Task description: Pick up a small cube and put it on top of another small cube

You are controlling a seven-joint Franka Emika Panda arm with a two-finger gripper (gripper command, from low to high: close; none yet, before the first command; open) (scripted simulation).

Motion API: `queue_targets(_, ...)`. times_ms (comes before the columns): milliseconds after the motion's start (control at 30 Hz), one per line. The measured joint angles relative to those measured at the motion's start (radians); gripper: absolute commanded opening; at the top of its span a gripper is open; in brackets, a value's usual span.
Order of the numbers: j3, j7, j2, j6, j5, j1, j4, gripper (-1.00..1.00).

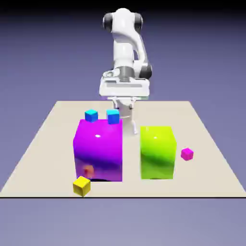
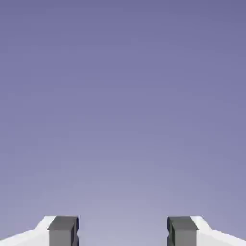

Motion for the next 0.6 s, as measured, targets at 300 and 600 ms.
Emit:
queue_targets(300, 0.101, 0.124, 0.326, -0.21, 0.059, 0.128, 0.232, 0.0)
queue_targets(600, 0.202, 0.248, 0.652, -0.42, 0.118, 0.259, 0.464, 0.0)
